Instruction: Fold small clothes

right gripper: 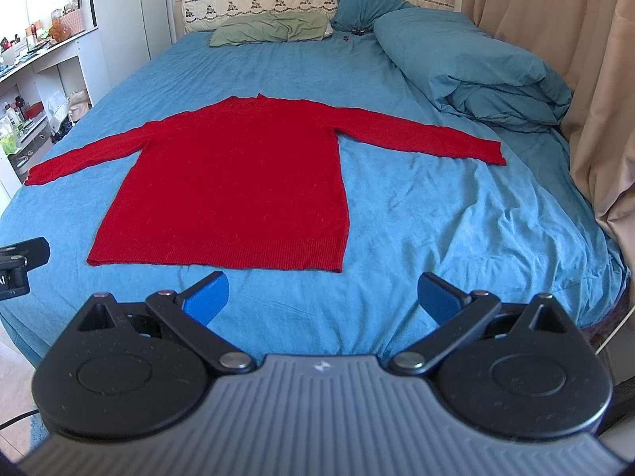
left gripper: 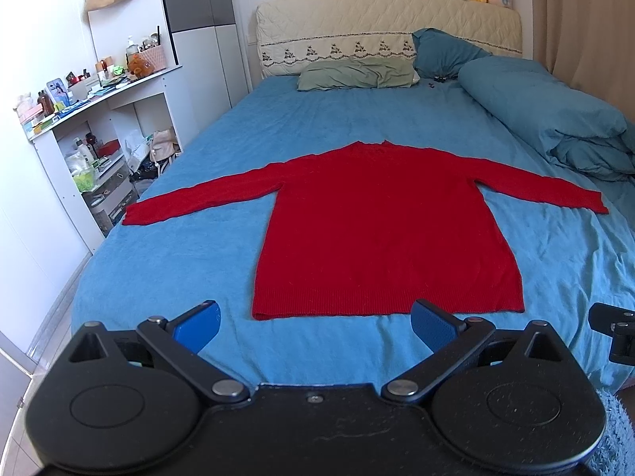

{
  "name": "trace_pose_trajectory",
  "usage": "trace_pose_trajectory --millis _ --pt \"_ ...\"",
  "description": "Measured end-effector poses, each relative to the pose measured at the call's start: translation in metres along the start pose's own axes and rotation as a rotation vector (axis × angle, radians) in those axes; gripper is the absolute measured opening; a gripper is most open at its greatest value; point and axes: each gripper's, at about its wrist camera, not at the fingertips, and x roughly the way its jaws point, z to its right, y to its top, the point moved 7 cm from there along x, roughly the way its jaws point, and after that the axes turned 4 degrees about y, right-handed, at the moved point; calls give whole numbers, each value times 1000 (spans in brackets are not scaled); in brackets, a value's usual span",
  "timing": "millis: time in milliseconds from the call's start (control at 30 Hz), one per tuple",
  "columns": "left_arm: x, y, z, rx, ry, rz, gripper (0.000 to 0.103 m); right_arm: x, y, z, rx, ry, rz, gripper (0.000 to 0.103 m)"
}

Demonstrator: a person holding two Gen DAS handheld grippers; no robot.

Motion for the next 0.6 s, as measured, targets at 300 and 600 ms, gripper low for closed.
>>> trace_pose_trajectory --millis 300,600 --pt "0 0 0 -1 -3 -1 103 -1 0 -1 -3 -1 1 103" --pt "-1 0 0 0 0 -3 103 -2 -1 -1 -2 -2 1 103"
